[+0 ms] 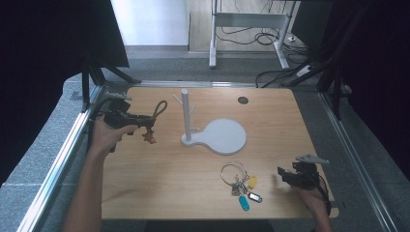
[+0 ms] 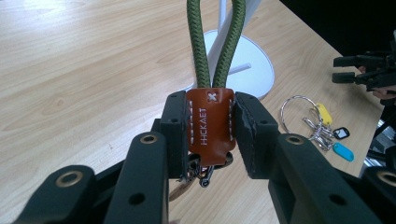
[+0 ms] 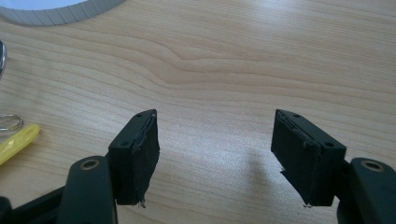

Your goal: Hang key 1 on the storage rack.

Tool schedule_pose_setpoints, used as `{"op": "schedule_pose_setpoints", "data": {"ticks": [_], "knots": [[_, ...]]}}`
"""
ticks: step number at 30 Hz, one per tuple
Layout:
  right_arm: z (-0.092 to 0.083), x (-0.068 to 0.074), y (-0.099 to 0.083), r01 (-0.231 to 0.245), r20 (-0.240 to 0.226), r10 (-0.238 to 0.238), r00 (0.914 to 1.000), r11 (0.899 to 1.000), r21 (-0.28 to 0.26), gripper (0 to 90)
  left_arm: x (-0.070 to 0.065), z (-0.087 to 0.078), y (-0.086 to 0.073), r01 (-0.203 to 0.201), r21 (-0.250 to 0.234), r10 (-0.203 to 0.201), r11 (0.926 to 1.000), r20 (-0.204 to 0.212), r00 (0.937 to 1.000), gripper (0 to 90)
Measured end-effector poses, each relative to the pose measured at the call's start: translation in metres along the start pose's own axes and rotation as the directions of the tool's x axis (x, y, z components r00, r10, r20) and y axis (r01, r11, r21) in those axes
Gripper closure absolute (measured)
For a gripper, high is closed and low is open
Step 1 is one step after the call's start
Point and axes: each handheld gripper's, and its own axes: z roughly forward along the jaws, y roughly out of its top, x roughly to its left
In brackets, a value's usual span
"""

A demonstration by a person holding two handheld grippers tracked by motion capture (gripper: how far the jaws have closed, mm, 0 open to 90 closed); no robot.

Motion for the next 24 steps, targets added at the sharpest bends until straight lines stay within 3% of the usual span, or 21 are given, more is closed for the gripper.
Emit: {"op": "schedule_pose_setpoints", "data": {"ticks": [24], "knots": [[0.002, -0.003, -0.001, -0.016, 0.006, 0.016, 0.9999, 1.0, 0.014, 32.4, 0.009, 0.02, 0.035, 0.0, 0.023, 0.0, 0.9997, 0.026, 0.9997, 67.0]]}}
